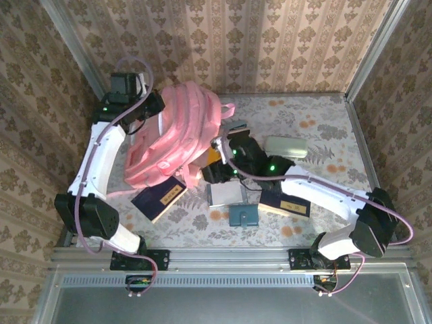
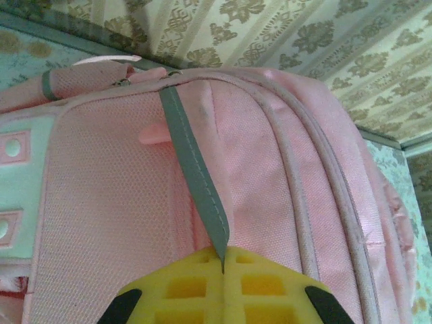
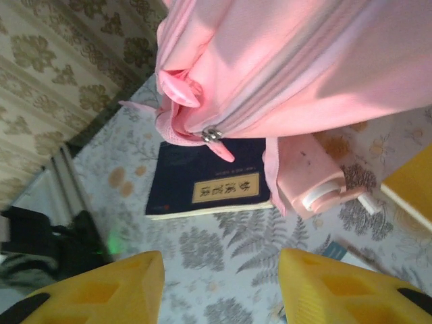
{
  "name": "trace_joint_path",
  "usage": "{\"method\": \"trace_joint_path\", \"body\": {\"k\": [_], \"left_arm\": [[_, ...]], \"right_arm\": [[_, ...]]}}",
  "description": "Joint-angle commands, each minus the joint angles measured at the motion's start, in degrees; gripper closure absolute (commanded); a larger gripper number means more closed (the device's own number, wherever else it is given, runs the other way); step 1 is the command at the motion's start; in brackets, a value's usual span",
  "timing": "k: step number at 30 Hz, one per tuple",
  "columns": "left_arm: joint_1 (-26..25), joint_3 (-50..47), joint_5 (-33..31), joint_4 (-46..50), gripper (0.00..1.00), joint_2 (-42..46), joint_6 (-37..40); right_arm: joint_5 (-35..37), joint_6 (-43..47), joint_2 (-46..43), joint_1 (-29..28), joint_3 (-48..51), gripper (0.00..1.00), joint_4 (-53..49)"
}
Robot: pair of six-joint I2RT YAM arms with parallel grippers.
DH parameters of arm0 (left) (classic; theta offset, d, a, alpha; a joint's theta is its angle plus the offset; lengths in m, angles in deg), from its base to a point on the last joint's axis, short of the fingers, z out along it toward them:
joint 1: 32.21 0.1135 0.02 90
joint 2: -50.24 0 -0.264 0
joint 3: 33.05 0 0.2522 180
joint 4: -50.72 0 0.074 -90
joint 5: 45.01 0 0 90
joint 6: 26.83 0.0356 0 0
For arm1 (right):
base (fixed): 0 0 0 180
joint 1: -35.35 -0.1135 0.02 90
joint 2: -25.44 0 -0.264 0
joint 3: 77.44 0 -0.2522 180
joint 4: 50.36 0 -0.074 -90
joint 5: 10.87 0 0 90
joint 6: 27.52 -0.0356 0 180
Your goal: Pack the student bag
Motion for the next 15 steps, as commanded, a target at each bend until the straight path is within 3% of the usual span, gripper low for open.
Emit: {"method": "trace_joint_path", "body": {"k": [1, 3, 4, 8, 15], "left_arm": [[-0.2, -0.3, -2.9, -8.5, 1.00, 2.7, -7.6], [-0.3, -1.1, -3.3, -9.1, 1.00, 2.7, -9.5], [-0.4, -1.2, -3.6, -9.2, 1.00, 2.7, -10.2], [-0.7, -1.6, -5.2, -8.9, 1.00, 2.6, -12.7], [-0.8, -3.0, -6.8, -10.2, 1.00, 1.5, -15.7]], "right_arm": [[7.5, 12.3, -0.7, -4.8, 10.0, 0.51, 22.3], [10.7, 18.6, 1.7, -6.7, 11.6, 0.51, 26.2], [11.6, 19.9, 3.3, -6.9, 11.7, 0.56, 27.4], [14.2, 20.6, 8.6, -6.9, 14.2, 0.62, 38.6], [20.0, 28.1, 18.0, -9.5, 15.1, 0.57, 53.1]]}}
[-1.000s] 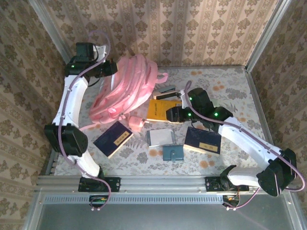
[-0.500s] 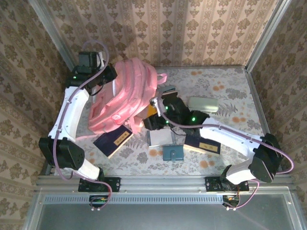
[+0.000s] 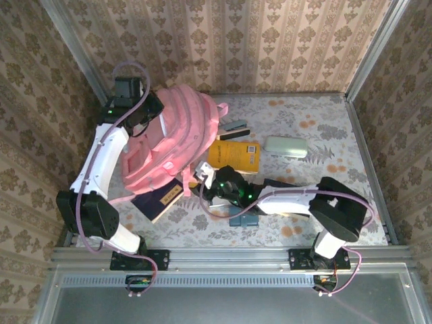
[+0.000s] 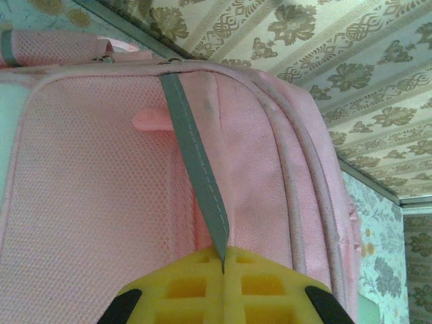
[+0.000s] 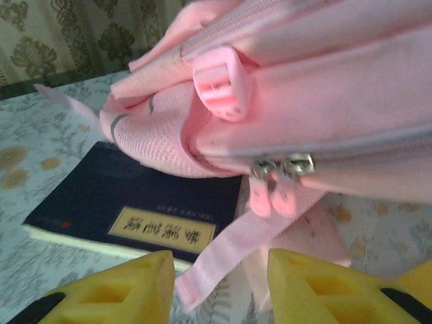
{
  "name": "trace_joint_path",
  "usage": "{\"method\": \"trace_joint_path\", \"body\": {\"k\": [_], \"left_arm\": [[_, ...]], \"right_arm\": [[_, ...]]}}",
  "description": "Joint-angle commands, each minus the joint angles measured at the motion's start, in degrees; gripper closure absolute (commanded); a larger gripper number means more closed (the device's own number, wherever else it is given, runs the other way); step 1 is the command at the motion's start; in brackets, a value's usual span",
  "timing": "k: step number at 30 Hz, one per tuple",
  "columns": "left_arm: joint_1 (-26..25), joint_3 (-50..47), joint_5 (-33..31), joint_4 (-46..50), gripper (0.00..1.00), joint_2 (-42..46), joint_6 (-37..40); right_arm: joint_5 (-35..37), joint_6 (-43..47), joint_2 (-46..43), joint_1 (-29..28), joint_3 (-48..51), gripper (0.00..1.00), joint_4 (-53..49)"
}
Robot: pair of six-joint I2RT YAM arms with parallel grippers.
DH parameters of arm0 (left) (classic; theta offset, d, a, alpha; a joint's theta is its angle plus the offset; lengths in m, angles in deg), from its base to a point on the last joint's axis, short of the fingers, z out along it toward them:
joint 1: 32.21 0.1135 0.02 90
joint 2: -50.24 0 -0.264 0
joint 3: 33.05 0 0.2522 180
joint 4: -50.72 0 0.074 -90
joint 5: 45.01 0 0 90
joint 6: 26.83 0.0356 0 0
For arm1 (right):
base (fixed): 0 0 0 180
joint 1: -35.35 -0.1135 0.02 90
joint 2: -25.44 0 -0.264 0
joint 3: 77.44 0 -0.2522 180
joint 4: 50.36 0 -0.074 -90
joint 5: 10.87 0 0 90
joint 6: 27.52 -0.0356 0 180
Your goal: Pack the student bag
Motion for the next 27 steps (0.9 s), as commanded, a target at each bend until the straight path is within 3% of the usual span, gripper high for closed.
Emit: {"method": "trace_joint_path", "body": {"k": [1, 6, 12, 27], "left_arm": [[-0.5, 0.7, -1.2, -6.9, 1.00, 1.3, -3.3], [-0.5, -0.3, 1.2, -9.8, 1.00, 1.1, -4.3], [-0.6, -1.6, 1.8, -10.7, 1.00, 1.4, -5.2], [0.8, -4.2, 3.0, -12.4, 1.00, 3.3, -6.0]], "right_arm": [[5.9, 5.5, 4.6, -1.2, 0.8, 0.57, 12.7], [7.0, 10.0, 11.0, -1.2, -1.6, 0.61, 17.8], [10.5, 9.8, 15.1, -1.1, -6.0, 0.63, 16.9], [17.5, 8.0, 16.9, -0.3, -8.1, 0.68, 14.8]]}}
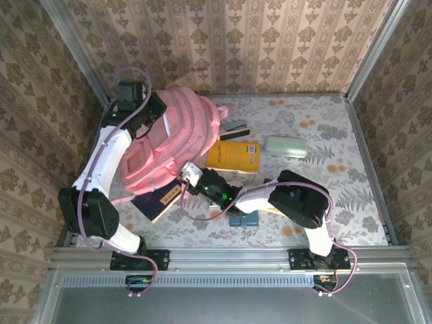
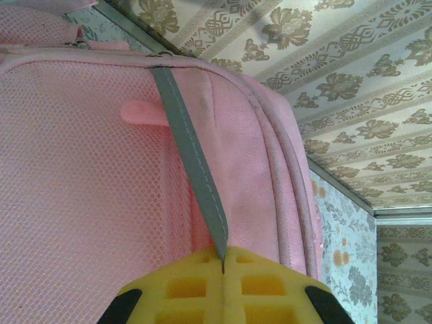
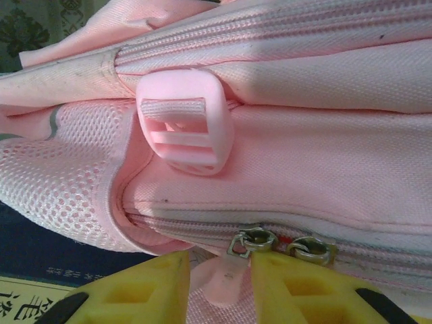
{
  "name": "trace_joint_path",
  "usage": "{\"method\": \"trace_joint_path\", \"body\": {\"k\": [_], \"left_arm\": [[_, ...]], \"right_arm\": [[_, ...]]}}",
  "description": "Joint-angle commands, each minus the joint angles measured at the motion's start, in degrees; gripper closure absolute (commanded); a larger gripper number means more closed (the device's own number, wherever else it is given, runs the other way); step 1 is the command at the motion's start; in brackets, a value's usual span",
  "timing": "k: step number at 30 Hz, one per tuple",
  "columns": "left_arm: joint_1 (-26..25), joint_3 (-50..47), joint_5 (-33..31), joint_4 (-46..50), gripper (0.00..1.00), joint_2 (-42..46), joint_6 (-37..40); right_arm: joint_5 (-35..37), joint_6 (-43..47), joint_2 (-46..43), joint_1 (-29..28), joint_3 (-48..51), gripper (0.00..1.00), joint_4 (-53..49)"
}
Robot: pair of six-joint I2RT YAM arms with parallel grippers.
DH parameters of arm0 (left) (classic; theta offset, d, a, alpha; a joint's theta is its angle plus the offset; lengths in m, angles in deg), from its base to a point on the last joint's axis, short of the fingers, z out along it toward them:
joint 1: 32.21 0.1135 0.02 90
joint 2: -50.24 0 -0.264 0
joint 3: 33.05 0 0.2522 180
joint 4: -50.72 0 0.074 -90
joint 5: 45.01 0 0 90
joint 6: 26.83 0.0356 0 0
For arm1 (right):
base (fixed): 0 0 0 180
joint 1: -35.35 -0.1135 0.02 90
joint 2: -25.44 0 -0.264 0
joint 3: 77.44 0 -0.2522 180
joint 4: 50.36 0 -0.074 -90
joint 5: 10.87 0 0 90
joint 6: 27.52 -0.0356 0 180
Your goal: Pack the student bag
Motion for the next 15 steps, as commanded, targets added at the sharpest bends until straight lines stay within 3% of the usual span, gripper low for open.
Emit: {"method": "trace_joint_path", "body": {"k": [1, 10, 15], "left_arm": [[0.8, 0.4, 1.1, -5.6, 1.00, 3.4, -1.0], [1.2, -0.8, 1.4, -6.8, 1.00, 3.5, -1.8], [1.2, -0.9, 1.3, -6.9, 1.00, 3.7, -2.0]], "right_arm": [[3.9, -0.9, -0.1, 0.7, 0.9, 0.68, 1.4], [6.5, -2.5, -1.7, 1.5, 3.8, 0.72, 3.2], [4.8, -3.7, -2.6, 1.9, 4.3, 0.87, 3.3]]}}
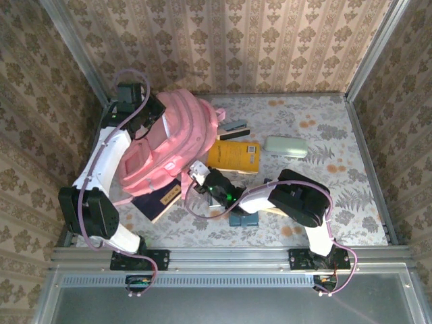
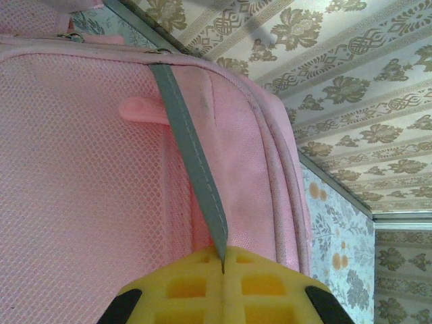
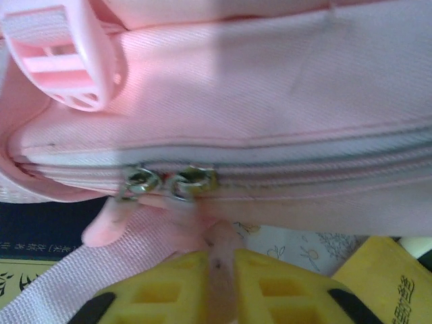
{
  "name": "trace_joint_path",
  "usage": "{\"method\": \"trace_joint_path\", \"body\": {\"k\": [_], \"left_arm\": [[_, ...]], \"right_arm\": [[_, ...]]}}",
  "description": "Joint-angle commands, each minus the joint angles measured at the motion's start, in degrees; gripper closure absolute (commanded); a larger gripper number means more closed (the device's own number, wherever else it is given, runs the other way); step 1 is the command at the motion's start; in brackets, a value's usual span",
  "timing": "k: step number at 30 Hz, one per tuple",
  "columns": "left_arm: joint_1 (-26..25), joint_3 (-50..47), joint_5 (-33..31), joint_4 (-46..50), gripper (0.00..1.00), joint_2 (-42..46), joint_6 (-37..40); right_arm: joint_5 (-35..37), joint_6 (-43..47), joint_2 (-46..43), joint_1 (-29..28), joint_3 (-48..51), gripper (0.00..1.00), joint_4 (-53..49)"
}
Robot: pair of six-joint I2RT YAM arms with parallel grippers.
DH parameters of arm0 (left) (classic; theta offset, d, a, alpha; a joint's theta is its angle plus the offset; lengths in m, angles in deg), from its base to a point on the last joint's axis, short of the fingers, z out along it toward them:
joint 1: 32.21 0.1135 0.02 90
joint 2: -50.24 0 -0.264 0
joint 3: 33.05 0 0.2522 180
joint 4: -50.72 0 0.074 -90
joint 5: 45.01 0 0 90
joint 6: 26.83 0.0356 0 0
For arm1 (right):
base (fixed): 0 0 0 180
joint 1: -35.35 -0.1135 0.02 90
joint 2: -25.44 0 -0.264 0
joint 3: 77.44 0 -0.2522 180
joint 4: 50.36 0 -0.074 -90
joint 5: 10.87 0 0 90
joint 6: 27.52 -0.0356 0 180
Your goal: Pack the student bag
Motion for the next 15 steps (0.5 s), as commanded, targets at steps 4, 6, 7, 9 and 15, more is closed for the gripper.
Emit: {"method": "trace_joint_path", "body": {"k": [4, 6, 7, 9, 15], "left_arm": [[0.5, 0.7, 0.3, -5.8, 1.00, 3.9, -1.0], [0.5, 0.7, 0.2, -5.7, 1.00, 4.1, -1.2], [0.5, 0.7, 0.2, -5.8, 1.00, 4.1, -1.2], [0.5, 0.7, 0.1, -5.7, 1.00, 4.1, -1.1], [0.6, 0.4, -0.1, -5.8, 1.00, 4.2, -1.3]], "right_arm": [[-1.8, -2.7, -2.4, 0.3, 0.0, 0.88, 2.0], [-2.1, -3.3, -2.3, 0.3, 0.0, 0.84, 2.3], [-2.4, -3.6, -2.3, 0.3, 0.0, 0.82, 2.3], [-3.1, -4.3, -2.6, 0.1, 0.3, 0.79, 2.8], [-3.7, -5.0, -2.8, -0.5, 0.5, 0.71, 3.4]]}}
